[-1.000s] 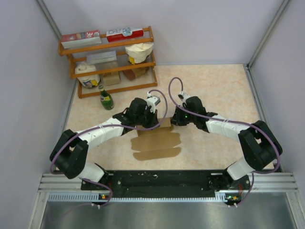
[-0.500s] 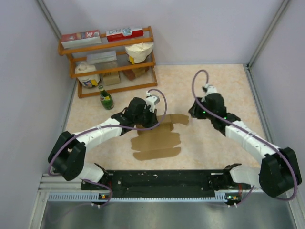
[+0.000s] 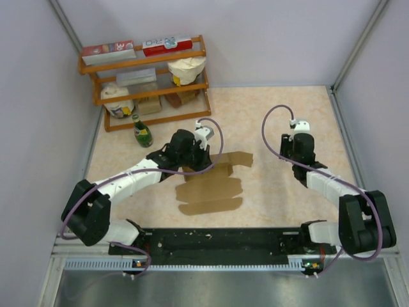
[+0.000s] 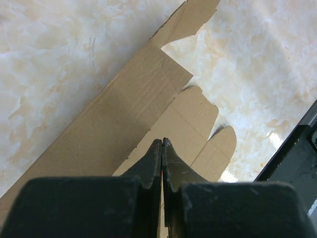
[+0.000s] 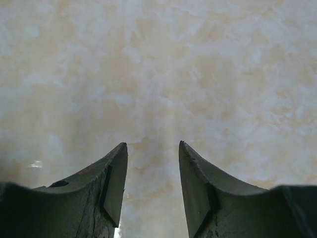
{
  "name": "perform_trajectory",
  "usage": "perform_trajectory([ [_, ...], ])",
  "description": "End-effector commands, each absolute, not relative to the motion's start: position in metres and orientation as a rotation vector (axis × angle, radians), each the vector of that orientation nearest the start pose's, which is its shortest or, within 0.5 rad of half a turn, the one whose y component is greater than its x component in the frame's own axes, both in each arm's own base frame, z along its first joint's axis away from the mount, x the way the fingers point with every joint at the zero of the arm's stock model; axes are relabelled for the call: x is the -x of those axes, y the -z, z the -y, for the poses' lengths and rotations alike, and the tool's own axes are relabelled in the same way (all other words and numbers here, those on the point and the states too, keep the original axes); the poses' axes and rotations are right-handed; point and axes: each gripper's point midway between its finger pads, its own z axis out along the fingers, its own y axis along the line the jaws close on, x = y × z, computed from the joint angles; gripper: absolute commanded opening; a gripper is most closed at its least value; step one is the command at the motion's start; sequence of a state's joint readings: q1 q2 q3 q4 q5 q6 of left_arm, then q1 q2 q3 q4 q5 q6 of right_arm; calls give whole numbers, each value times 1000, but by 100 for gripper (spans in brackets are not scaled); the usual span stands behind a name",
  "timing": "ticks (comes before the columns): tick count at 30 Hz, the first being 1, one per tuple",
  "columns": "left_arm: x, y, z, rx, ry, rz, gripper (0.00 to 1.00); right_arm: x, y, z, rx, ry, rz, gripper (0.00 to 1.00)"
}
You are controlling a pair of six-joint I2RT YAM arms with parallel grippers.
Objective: Fold the paper box
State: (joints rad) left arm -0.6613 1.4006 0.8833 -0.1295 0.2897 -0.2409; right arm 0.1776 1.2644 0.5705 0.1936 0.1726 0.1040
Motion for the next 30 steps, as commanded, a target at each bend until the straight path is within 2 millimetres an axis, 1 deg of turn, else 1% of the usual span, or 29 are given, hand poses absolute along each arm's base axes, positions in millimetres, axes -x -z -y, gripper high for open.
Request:
perform_trajectory([
  [1,-274,-168,288,-646,818,-2097,0,-383,-121,-9,-33,105,-1886,46],
  [3,-273,-168,288,-643,822,-2097,0,-380,-122,0,-58,74,-1818,46],
  [4,-272,-166,288,-642,824,-2102,0,-381,-127,4,-84,55,-1767,46],
  [5,-271,-164,288,-643,827,-2109,0,-379,-127,8,-98,18,-1735,46],
  [7,-270,-163,289,-644,836,-2112,0,-377,-119,22,-153,-23,-1742,46],
  [8,-270,-163,288,-639,837,-2112,0,-375,-115,23,-164,-58,-1738,46],
  [9,-270,-164,289,-638,841,-2109,0,-376,-118,24,-164,-74,-1714,46],
  [10,-270,-165,289,-634,843,-2106,0,-374,-114,22,-147,-76,-1735,46],
  [12,-270,-165,289,-632,847,-2104,0,-375,-120,19,-128,-85,-1704,46],
  [13,-270,-166,290,-630,851,-2102,0,-374,-117,19,-123,-82,-1720,46],
  [14,-270,-167,291,-630,859,-2097,0,-373,-120,18,-119,-85,-1699,53],
  [15,-270,-165,291,-625,862,-2101,0,-370,-121,19,-122,-82,-1682,64],
  [16,-270,-166,292,-621,867,-2097,0,-367,-122,18,-117,-81,-1668,68],
  [18,-271,-169,293,-615,878,-2092,0,-360,-124,20,-125,-73,-1631,73],
  [20,-270,-169,293,-613,882,-2092,0,-356,-125,19,-121,-69,-1607,74],
  [21,-270,-170,293,-611,879,-2089,0,-356,-125,19,-115,-69,-1599,79],
  [22,-270,-170,292,-610,875,-2088,0,-356,-124,18,-111,-67,-1599,82],
  [24,-271,-170,292,-610,869,-2085,0,-356,-119,20,-129,-40,-1598,83],
  [25,-271,-170,292,-613,868,-2085,0,-357,-118,19,-133,-40,-1581,90],
  [26,-272,-172,292,-612,867,-2081,0,-356,-118,16,-111,-47,-1581,99],
  [27,-272,-172,292,-610,863,-2083,0,-356,-114,16,-112,-43,-1617,99],
  [28,-273,-173,292,-611,861,-2082,0,-357,-114,17,-113,-41,-1615,99],
  [29,-272,-174,292,-612,862,-2079,0,-359,-118,14,-99,-53,-1593,99],
  [30,-273,-175,292,-611,860,-2075,0,-359,-114,8,-63,-71,-1617,99],
])
